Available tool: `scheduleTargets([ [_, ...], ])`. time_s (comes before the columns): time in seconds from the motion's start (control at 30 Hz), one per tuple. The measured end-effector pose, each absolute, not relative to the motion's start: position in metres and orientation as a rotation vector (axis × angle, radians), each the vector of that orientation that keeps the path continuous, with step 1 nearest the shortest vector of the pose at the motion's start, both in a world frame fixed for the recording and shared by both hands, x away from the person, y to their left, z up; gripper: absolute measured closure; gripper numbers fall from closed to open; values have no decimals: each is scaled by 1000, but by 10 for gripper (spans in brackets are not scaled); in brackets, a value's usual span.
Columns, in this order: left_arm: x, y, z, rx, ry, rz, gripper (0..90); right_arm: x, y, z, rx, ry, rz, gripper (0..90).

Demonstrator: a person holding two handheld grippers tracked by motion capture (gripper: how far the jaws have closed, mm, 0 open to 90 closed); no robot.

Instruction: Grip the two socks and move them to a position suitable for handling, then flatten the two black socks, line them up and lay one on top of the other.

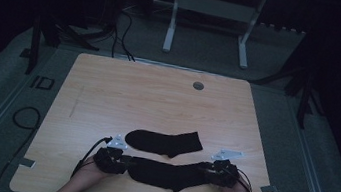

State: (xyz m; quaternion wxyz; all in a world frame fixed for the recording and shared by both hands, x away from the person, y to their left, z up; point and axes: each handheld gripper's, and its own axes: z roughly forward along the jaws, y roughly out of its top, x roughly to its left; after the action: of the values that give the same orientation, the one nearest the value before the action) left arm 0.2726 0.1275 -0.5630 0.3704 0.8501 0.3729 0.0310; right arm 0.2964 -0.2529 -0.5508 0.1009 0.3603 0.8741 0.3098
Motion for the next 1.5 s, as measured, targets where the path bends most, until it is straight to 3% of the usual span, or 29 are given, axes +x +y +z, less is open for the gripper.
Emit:
scheduleTargets([
  [0.17,272,123,-563,2193,955,98,831,294,-250,-551,1041,2581,898,807],
  [0.27,271,122,-563,2185,964,98,862,294,-248,-550,1040,2578,890,836],
  [0.67,270,140,-537,2077,991,142,874,297,-248,-517,1022,2508,1062,843],
  [1.0,294,166,-503,1993,1047,248,875,333,-235,-485,1015,2429,1172,843],
  [1.2,312,166,-503,2008,1074,238,875,360,-227,-496,1066,2442,1121,843],
  [1.5,340,155,-538,2062,1136,173,874,385,-225,-531,1165,2485,997,842],
])
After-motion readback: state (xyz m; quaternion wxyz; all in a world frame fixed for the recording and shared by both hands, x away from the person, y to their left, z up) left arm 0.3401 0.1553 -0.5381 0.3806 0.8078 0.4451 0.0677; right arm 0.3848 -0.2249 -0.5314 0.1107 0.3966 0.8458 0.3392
